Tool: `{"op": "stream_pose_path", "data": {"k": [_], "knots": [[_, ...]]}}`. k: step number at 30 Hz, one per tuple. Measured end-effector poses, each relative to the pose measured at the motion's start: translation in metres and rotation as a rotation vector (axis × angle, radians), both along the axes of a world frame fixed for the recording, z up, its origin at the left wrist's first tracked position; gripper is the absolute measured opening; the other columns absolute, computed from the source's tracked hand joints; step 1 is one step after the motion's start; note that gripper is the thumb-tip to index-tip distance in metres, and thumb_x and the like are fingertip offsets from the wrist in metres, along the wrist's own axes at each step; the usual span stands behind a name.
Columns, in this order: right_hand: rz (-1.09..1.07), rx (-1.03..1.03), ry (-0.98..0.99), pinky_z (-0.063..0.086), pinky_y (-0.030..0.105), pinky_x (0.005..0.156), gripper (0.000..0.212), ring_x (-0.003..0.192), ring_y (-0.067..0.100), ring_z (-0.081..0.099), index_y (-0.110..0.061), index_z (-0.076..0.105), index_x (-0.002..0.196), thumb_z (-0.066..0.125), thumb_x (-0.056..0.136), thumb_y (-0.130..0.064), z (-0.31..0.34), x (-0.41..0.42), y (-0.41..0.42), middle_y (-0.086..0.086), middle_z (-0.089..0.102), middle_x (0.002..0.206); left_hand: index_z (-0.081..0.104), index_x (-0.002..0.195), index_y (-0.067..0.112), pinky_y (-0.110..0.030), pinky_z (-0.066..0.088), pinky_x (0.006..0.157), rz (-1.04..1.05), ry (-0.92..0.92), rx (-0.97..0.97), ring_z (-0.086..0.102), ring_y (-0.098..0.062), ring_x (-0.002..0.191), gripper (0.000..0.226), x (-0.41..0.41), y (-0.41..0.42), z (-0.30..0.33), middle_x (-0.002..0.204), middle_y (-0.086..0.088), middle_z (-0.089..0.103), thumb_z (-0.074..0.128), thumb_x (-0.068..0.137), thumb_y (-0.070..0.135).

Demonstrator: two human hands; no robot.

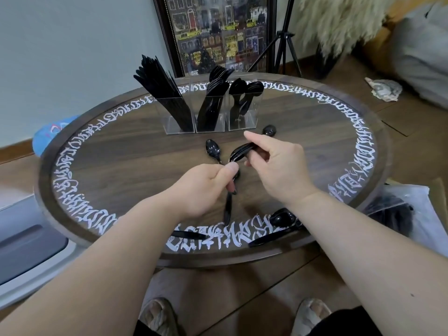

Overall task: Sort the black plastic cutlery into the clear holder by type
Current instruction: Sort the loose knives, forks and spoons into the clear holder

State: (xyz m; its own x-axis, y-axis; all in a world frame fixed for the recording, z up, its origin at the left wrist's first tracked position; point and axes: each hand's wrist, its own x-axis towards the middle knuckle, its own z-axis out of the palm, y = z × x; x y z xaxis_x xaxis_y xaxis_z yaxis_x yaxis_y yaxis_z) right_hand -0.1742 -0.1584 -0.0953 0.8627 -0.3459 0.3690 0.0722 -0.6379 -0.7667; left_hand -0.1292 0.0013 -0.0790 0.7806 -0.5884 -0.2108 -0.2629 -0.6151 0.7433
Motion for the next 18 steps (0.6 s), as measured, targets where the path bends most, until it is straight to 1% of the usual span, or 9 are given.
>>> {"op": "stream_pose_path", "data": {"k": [2, 3, 5, 8, 11, 13, 15, 16, 18], "knots": [[0.014, -0.011, -0.007, 0.052, 0.024, 0.077, 0.025, 0.073, 0.013, 0.068, -0.017, 0.072, 0.107, 0.063, 0.085, -0.008, 0.000, 0.000, -0.001, -0.006, 0.068, 0.073, 0.063, 0.082, 0.015, -0.033, 0.044, 0.073, -0.042, -0.100, 0.072, 0.054, -0.017, 0.071, 0.045, -0.001, -0.001, 0.001, 0.069, 0.000, 0.056, 0.035, 0.098, 0.046], [0.010, -0.025, -0.001, 0.051, 0.026, 0.075, 0.021, 0.070, 0.013, 0.066, -0.017, 0.073, 0.100, 0.065, 0.084, -0.008, 0.000, 0.000, -0.002, -0.006, 0.068, 0.070, 0.061, 0.084, 0.014, -0.035, 0.045, 0.076, -0.044, -0.166, 0.107, 0.056, -0.021, 0.076, 0.043, -0.001, 0.000, 0.000, 0.072, 0.000, 0.058, 0.035, 0.098, 0.045], [0.005, -0.073, 0.028, 0.049, 0.025, 0.072, 0.015, 0.065, 0.010, 0.062, -0.018, 0.074, 0.093, 0.067, 0.082, -0.010, -0.002, -0.001, -0.004, -0.008, 0.065, 0.065, 0.055, 0.086, 0.014, -0.039, 0.046, 0.075, -0.032, -0.288, 0.170, 0.056, -0.026, 0.080, 0.037, -0.001, 0.003, -0.001, 0.075, -0.001, 0.059, 0.037, 0.099, 0.044], [0.013, -0.085, 0.043, 0.048, 0.022, 0.069, 0.012, 0.062, 0.008, 0.059, -0.019, 0.074, 0.092, 0.068, 0.082, -0.014, -0.002, -0.001, -0.002, -0.013, 0.062, 0.064, 0.048, 0.089, 0.018, -0.044, 0.048, 0.077, -0.050, -0.393, 0.248, 0.056, -0.031, 0.082, 0.026, -0.002, 0.005, 0.001, 0.074, 0.003, 0.053, 0.035, 0.102, 0.037], [0.023, -0.023, 0.118, 0.044, 0.012, 0.068, 0.021, 0.067, 0.001, 0.058, -0.024, 0.071, 0.103, 0.070, 0.083, -0.023, -0.001, 0.000, -0.002, -0.019, 0.060, 0.069, 0.045, 0.087, 0.016, -0.043, 0.047, 0.077, 0.045, -0.415, 0.246, 0.056, -0.034, 0.085, 0.027, 0.001, 0.010, 0.005, 0.080, -0.002, 0.056, 0.031, 0.103, 0.034], [0.021, -0.082, 0.268, 0.042, 0.016, 0.069, 0.020, 0.074, 0.005, 0.058, -0.024, 0.069, 0.103, 0.068, 0.084, -0.029, -0.003, 0.003, -0.005, -0.016, 0.061, 0.074, 0.042, 0.082, 0.011, -0.042, 0.045, 0.075, 0.113, -0.407, 0.245, 0.055, -0.034, 0.084, 0.031, 0.006, 0.017, 0.004, 0.082, -0.007, 0.057, 0.030, 0.103, 0.031], [0.018, -0.163, 0.425, 0.043, 0.024, 0.072, 0.020, 0.081, 0.012, 0.058, -0.022, 0.067, 0.100, 0.066, 0.085, -0.035, -0.009, 0.005, -0.005, -0.011, 0.061, 0.078, 0.042, 0.075, 0.010, -0.038, 0.039, 0.068, 0.176, -0.361, 0.235, 0.053, -0.029, 0.078, 0.041, 0.009, 0.024, 0.001, 0.075, -0.006, 0.055, 0.027, 0.102, 0.037], [0.017, -0.182, 0.487, 0.045, 0.026, 0.075, 0.024, 0.084, 0.014, 0.058, -0.022, 0.065, 0.102, 0.066, 0.084, -0.038, -0.012, 0.007, -0.002, -0.009, 0.062, 0.080, 0.043, 0.073, 0.012, -0.036, 0.036, 0.065, 0.202, -0.330, 0.221, 0.052, -0.026, 0.075, 0.043, 0.010, 0.028, -0.001, 0.073, -0.005, 0.054, 0.026, 0.102, 0.040], [0.009, -0.198, 0.564, 0.048, 0.031, 0.081, 0.038, 0.093, 0.017, 0.059, -0.021, 0.061, 0.112, 0.065, 0.083, -0.046, -0.018, 0.012, 0.004, -0.005, 0.064, 0.092, 0.044, 0.076, 0.013, -0.036, 0.035, 0.066, 0.209, -0.312, 0.208, 0.051, -0.025, 0.074, 0.041, 0.010, 0.033, -0.005, 0.072, -0.004, 0.054, 0.027, 0.101, 0.040]]}}
